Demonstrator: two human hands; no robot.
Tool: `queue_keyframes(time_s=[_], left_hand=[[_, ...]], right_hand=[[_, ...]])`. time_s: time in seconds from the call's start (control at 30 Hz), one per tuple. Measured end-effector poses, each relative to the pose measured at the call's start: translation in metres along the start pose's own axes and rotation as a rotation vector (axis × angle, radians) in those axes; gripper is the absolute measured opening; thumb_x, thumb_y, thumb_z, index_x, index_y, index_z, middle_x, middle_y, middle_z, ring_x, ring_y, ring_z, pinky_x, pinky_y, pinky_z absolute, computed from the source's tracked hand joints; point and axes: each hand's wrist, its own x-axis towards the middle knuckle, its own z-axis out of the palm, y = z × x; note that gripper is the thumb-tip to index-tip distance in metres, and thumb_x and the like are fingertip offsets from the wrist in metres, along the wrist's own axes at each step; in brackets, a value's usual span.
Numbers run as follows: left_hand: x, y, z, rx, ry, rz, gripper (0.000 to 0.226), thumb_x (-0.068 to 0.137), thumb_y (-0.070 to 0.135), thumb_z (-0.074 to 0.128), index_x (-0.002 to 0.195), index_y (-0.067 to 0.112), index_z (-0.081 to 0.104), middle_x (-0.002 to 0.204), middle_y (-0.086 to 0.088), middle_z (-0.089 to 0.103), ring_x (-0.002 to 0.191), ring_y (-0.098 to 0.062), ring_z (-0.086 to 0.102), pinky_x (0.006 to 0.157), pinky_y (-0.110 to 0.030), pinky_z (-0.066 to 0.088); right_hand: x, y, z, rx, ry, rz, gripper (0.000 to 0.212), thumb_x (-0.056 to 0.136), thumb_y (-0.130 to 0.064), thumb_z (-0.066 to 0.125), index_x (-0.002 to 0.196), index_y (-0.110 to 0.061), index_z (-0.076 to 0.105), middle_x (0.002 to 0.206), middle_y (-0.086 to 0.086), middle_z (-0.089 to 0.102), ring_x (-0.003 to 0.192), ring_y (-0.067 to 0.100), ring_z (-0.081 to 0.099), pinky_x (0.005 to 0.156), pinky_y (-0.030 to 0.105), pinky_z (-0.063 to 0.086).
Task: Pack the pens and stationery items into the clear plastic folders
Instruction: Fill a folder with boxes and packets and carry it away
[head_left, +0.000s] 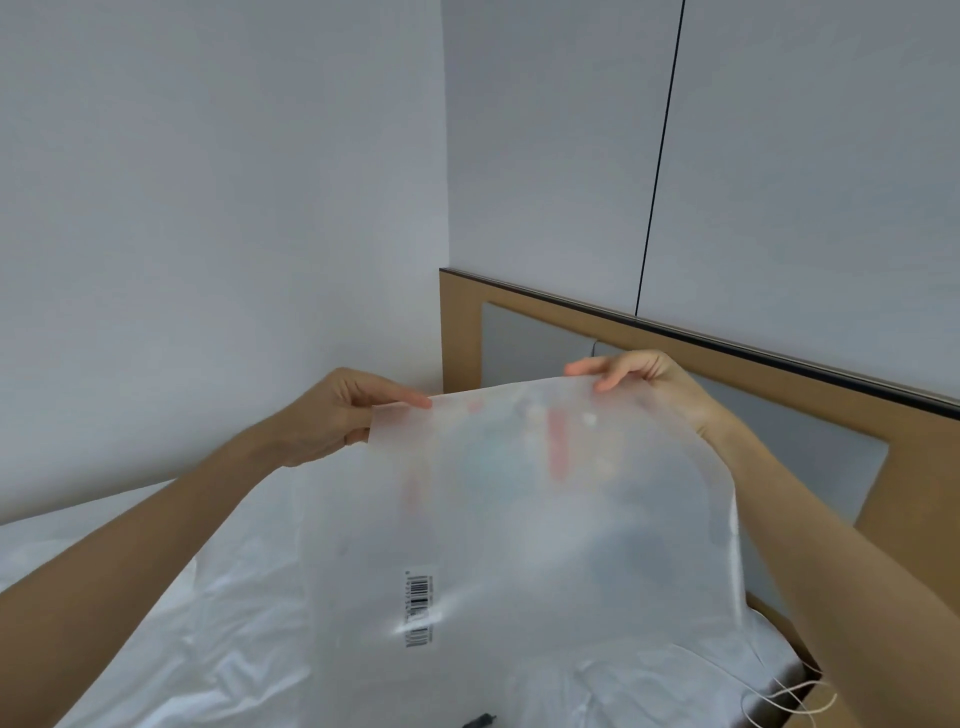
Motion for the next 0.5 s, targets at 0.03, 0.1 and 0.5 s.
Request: queue_keyframes(time_s=[0.03, 0.1, 0.5], left_hand=[[-0.001, 0.003, -0.002, 0.004, -0.021, 0.0, 0.039, 0.085, -0.01, 0.058, 0.086, 0.023, 0.079, 0.103, -0.005, 0.073, 0.094, -0.019, 0.069, 0.078, -0.026, 0.056], [-0.004, 0.007, -0.007, -0.002, -0.072, 0.008, 0.019, 0.075, 0.015, 0.076, 0.093, 0.021, 0.078, 0.105, -0.007, 0.072, 0.098, -0.022, 0.069, 0.079, -0.025, 0.055], [0.008, 0.02, -0.012, 0.083, -0.139, -0.004, 0.036, 0.065, 0.033, 0.069, 0.093, 0.012, 0.076, 0.117, -0.012, 0.067, 0.107, -0.027, 0.065, 0.084, -0.028, 0.052]], right_hand=[[0.0, -0.001, -0.003, -0.004, 0.012, -0.006, 0.045, 0.073, 0.024, 0.05, 0.054, -0.01, 0.072, 0.095, 0.006, 0.074, 0.081, 0.024, 0.071, 0.065, 0.03, 0.057], [0.001, -0.002, -0.008, -0.018, 0.013, -0.021, 0.031, 0.065, 0.017, 0.061, 0.055, -0.01, 0.073, 0.096, 0.006, 0.074, 0.084, 0.025, 0.071, 0.068, 0.031, 0.057], [0.001, -0.008, -0.009, -0.065, 0.051, -0.03, 0.032, 0.065, 0.017, 0.061, 0.056, -0.01, 0.073, 0.099, 0.006, 0.073, 0.086, 0.025, 0.071, 0.068, 0.031, 0.056]])
